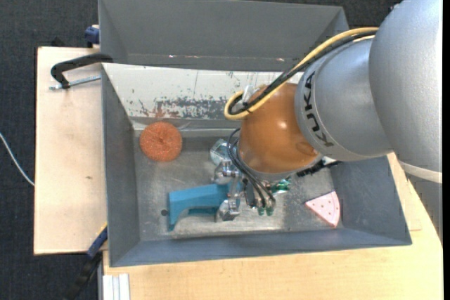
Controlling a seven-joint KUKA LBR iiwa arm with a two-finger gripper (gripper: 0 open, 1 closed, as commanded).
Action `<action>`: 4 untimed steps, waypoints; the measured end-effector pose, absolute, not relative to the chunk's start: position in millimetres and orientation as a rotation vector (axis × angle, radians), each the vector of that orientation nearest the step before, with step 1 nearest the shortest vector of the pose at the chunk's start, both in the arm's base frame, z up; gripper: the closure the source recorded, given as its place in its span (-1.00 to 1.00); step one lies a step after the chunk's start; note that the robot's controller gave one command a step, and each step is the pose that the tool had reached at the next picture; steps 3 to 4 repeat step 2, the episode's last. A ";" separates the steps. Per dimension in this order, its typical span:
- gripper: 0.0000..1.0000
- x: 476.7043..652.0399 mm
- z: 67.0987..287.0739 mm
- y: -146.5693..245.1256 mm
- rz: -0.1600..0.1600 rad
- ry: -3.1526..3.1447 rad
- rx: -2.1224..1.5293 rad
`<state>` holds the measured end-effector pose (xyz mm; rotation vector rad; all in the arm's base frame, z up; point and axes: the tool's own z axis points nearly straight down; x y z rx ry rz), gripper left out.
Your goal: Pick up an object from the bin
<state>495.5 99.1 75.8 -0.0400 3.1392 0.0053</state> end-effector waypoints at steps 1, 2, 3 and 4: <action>1.00 495.5 75.8 99.1 0.006 3.139 -0.039; 1.00 494.3 200.2 110.1 0.001 3.143 -0.056; 1.00 494.3 200.2 110.1 0.001 3.143 -0.056; 1.00 494.3 200.2 110.1 0.001 3.143 -0.056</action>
Offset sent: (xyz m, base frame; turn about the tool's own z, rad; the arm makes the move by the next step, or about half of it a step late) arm -0.0007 0.0106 0.1257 -0.0092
